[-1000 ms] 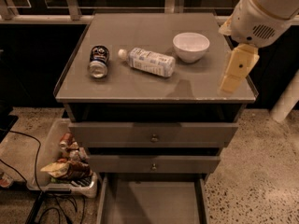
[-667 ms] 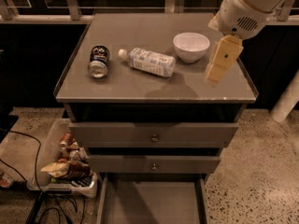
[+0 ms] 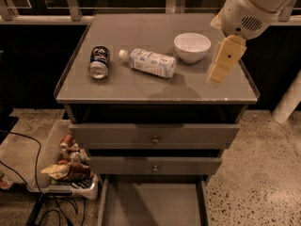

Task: Place blue plastic bottle into bottom drawer

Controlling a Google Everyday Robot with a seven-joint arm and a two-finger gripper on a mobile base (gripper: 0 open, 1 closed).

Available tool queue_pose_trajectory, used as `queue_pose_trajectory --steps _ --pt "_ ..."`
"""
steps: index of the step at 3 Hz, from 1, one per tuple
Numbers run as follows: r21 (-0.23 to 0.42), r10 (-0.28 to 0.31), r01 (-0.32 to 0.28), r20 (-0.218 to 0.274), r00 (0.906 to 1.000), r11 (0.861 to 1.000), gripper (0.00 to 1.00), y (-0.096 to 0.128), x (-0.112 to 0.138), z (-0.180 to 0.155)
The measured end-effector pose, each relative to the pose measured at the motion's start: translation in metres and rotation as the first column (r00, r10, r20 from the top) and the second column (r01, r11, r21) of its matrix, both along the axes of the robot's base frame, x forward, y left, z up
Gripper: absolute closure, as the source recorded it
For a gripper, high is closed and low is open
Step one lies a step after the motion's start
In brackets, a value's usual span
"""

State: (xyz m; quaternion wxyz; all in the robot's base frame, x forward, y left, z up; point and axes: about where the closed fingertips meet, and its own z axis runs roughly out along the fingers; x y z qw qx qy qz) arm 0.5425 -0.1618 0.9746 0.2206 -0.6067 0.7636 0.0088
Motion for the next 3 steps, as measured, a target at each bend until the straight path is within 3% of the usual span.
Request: queue_pose_trajectory --steps 1,2,3 --pt "0.064 0.039 -0.040 0.011 0.9992 0.997 0.00 0.018 0.011 -0.007" --pt "0.204 0.040 -0.045 0.029 0.9988 0.978 0.00 0.046 0.034 -0.019" --pt "0.309 0.020 -0.037 0.058 0.9981 0.950 0.00 0.071 0.058 -0.027"
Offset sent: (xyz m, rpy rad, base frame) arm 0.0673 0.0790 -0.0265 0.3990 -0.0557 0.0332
